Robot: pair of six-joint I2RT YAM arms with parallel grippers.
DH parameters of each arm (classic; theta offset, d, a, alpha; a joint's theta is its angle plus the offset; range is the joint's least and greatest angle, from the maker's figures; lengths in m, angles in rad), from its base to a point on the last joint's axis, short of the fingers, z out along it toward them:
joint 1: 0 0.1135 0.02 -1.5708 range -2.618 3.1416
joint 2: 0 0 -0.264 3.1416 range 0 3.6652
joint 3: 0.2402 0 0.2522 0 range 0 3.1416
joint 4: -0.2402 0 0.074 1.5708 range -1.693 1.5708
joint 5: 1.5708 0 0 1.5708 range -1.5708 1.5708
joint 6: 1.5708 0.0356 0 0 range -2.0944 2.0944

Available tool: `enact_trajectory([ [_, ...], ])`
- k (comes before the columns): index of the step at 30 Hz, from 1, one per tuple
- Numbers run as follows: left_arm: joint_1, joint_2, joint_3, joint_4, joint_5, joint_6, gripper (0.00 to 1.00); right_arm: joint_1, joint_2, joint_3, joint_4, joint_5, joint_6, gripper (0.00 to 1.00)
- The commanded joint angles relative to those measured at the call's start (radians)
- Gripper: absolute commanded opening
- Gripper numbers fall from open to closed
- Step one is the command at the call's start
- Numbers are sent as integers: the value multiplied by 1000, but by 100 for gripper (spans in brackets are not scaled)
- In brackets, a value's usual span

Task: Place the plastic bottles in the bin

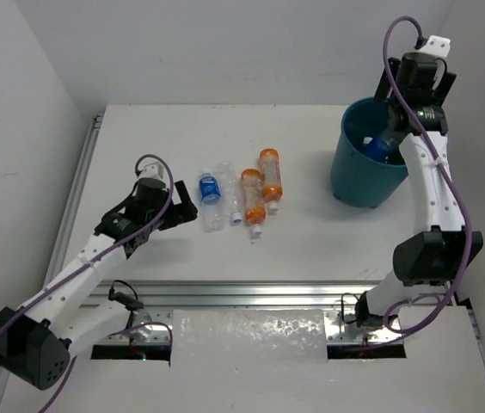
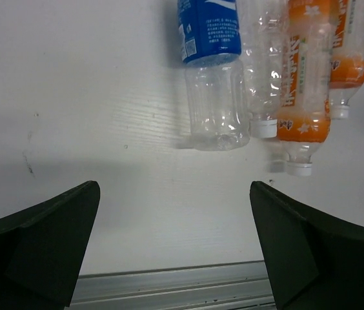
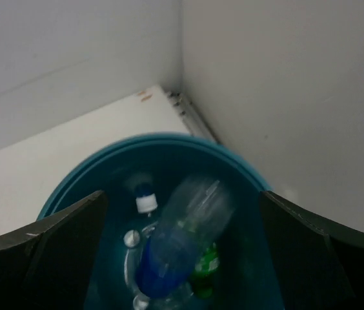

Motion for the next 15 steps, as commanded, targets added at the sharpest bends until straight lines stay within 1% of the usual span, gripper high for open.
enact_trajectory([
  [1, -22, 65, 68, 73, 39, -5, 99, 3, -39, 64, -76, -105, 121, 99],
  [4, -70, 181, 119, 90, -12, -31, 100, 6, -106, 48, -113, -190, 173, 99],
  [6, -99, 225, 140, 105, -47, -68, 100, 23, -167, -15, -130, -253, 216, 99],
  [7, -123, 272, 145, 124, -85, -91, 100, 24, -254, -53, -131, -329, 230, 99],
  [8, -131, 294, 151, 127, -107, -102, 100, 74, -308, -166, -113, -355, 254, 99],
  [9, -134, 320, 157, 135, -122, -110, 100, 95, -368, -229, -57, -392, 262, 99],
  [10, -137, 364, 160, 147, -148, -123, 99, 125, -472, -327, -43, -440, 288, 99],
  [12, -140, 427, 166, 180, -174, -133, 99, 150, -567, -388, -50, -478, 310, 99],
  [14, -142, 475, 185, 202, -188, -136, 97, 162, -612, -457, -65, -550, 334, 99],
  [15, -142, 528, 197, 211, -193, -136, 97, 164, -634, -480, -62, -570, 339, 99],
])
